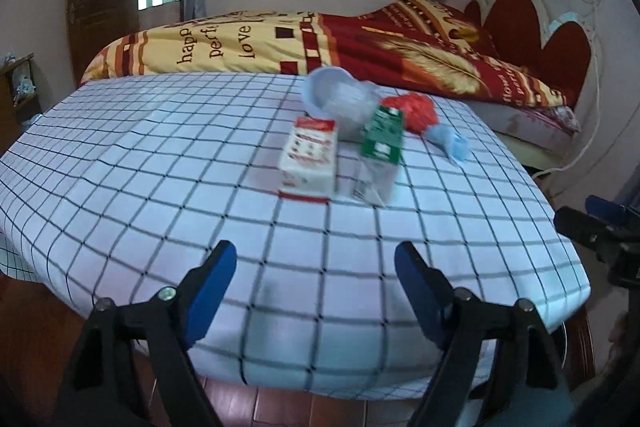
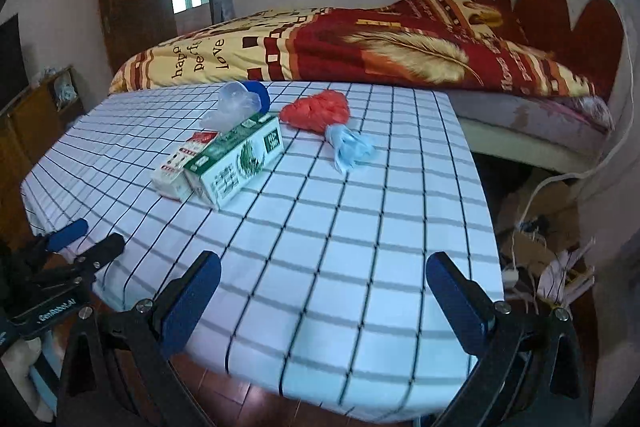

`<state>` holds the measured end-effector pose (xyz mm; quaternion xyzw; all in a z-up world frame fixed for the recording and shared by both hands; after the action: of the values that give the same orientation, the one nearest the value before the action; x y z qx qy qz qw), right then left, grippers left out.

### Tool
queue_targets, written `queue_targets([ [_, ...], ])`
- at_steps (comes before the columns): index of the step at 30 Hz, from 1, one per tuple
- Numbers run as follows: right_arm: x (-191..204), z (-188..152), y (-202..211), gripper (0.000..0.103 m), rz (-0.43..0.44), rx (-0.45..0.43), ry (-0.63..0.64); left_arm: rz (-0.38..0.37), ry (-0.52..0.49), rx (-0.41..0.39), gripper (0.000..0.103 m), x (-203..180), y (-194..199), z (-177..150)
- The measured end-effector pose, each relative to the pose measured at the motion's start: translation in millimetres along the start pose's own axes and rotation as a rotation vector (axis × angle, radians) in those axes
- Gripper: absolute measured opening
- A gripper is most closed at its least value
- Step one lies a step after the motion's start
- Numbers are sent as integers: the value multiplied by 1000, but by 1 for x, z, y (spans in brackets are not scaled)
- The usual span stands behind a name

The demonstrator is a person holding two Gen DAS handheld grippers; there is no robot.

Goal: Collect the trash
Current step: 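Move both tools back toward the cartons and mask on the table, then grasp the white snack carton with the left tool while the right tool grasps the blue mask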

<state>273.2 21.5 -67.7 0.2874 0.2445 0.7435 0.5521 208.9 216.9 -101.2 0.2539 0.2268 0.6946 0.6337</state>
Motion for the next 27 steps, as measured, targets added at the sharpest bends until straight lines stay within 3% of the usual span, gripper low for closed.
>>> queue_targets([
  [12,-5,27,-82,103,-37,85,0,-12,-22,93,70,15,-69,22],
  [22,-10,51,-148,103,-30,144,-9,-45,-18,129,65,10,-99,36],
  [27,-11,56,-169,103,-33,162,-3,-68,-35,128,58,-4,-105,41],
])
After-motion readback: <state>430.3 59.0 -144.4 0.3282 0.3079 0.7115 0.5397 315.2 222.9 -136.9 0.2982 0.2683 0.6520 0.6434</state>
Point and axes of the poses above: each gripper's, at about its wrist camera, not at the fingertips, and y roughly against the way its jaws point, x to its left, z to its top, the point moved 9 cm from there along -y, roughly the way its jaws point, and after that the axes turned 13 degrees about -y, right-handed, at the moved point
